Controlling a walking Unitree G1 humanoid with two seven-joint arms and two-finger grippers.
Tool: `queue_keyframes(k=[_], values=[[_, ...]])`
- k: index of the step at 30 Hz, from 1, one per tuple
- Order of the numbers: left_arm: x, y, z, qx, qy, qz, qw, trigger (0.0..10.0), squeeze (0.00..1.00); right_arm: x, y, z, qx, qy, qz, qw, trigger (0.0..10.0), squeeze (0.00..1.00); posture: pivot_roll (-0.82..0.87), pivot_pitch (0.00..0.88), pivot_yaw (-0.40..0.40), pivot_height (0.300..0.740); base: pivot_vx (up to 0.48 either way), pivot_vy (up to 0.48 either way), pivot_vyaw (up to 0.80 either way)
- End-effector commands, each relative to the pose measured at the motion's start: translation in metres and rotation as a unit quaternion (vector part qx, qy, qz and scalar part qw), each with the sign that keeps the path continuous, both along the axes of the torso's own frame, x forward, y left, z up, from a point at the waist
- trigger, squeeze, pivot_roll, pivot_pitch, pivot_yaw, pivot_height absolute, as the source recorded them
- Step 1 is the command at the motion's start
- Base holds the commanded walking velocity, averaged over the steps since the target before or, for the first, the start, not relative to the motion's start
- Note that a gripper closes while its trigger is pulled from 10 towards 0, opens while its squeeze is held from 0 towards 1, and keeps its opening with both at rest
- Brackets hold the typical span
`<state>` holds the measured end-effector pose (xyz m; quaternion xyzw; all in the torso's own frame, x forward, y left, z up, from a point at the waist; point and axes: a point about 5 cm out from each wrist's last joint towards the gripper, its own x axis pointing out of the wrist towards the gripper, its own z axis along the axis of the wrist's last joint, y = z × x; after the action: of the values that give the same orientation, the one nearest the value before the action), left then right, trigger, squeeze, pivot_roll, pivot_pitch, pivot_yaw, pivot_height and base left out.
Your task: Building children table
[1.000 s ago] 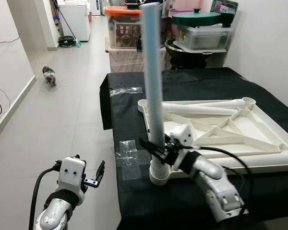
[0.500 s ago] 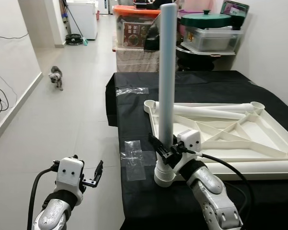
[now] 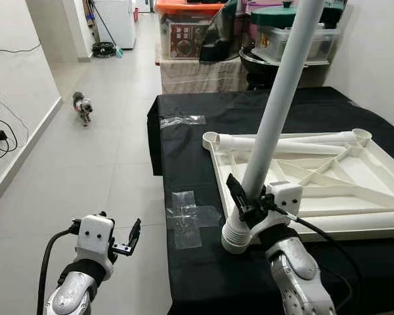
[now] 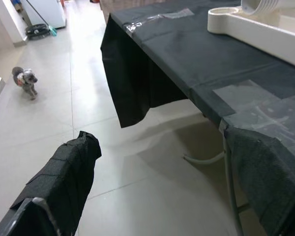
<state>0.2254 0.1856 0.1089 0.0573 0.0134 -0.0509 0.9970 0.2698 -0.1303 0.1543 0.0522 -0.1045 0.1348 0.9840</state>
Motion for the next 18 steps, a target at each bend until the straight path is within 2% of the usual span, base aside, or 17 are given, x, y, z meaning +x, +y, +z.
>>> queue_keyframes(k=[1, 2, 4, 5, 6, 7, 11, 16, 17, 18], values=[[0.002, 0.003, 0.001, 0.002, -0.001, 0.0, 1.0, 10.0, 0.0, 0.01, -0.017, 0.011, -0.01, -0.011, -0.049, 0.999, 10.0, 0.0, 0.04, 0.0, -0.017, 0.74, 0.0, 0.0, 0.0], [0.003, 0.002, 0.002, 0.001, -0.004, -0.002, 1.0, 10.0, 0.0, 0.016, -0.017, 0.027, -0.003, -0.037, -0.047, 0.998, 10.0, 0.0, 0.04, 0.0, -0.017, 0.74, 0.0, 0.0, 0.0], [0.003, 0.002, 0.002, 0.001, -0.004, -0.002, 1.0, 10.0, 0.0, 0.016, -0.017, 0.027, -0.003, -0.037, -0.047, 0.998, 10.0, 0.0, 0.04, 0.0, -0.017, 0.74, 0.0, 0.0, 0.0], [0.004, 0.003, 0.003, 0.0, -0.005, -0.004, 1.0, 10.0, 0.0, 0.02, -0.011, 0.067, 0.007, -0.107, -0.011, 0.994, 10.0, 0.0, 0.04, 0.0, -0.017, 0.74, 0.0, 0.0, 0.0], [0.004, 0.003, 0.003, 0.0, -0.005, -0.004, 1.0, 10.0, 0.0, 0.02, -0.011, 0.067, 0.007, -0.107, -0.011, 0.994, 10.0, 0.0, 0.04, 0.0, -0.017, 0.74, 0.0, 0.0, 0.0], [0.004, 0.003, 0.002, 0.0, -0.005, -0.005, 1.0, 10.0, 0.0, 0.019, -0.008, 0.079, 0.011, -0.128, 0.006, 0.992, 10.0, 0.0, 0.04, 0.0, -0.017, 0.74, 0.0, 0.0, 0.0], [0.003, 0.003, 0.002, -0.002, -0.005, -0.006, 1.0, 10.0, 0.0, 0.014, 0.001, 0.09, 0.006, -0.15, 0.05, 0.987, 10.0, 0.0, 0.04, 0.0, -0.022, 0.74, 0.0, 0.0, 0.0], [0.003, 0.001, 0.002, -0.012, -0.005, -0.009, 1.0, 10.0, 0.0, 0.011, 0.009, 0.088, 0.023, -0.134, 0.086, 0.987, 10.0, 0.0, 0.04, 0.0, -0.022, 0.74, 0.0, 0.0, 0.0], [0.005, 0.001, 0.005, -0.026, -0.008, -0.016, 1.0, 10.0, 0.0, 0.014, 0.013, 0.086, 0.04, -0.119, 0.099, 0.987, 10.0, 0.0, 0.04, 0.0, -0.021, 0.74, 0.0, 0.0, 0.0], [0.008, -0.003, 0.01, -0.059, -0.008, -0.042, 0.997, 10.0, 0.0, 0.017, 0.018, 0.086, 0.057, -0.112, 0.115, 0.985, 10.0, 0.0, 0.04, 0.0, -0.019, 0.74, 0.0, 0.0, 0.0]])
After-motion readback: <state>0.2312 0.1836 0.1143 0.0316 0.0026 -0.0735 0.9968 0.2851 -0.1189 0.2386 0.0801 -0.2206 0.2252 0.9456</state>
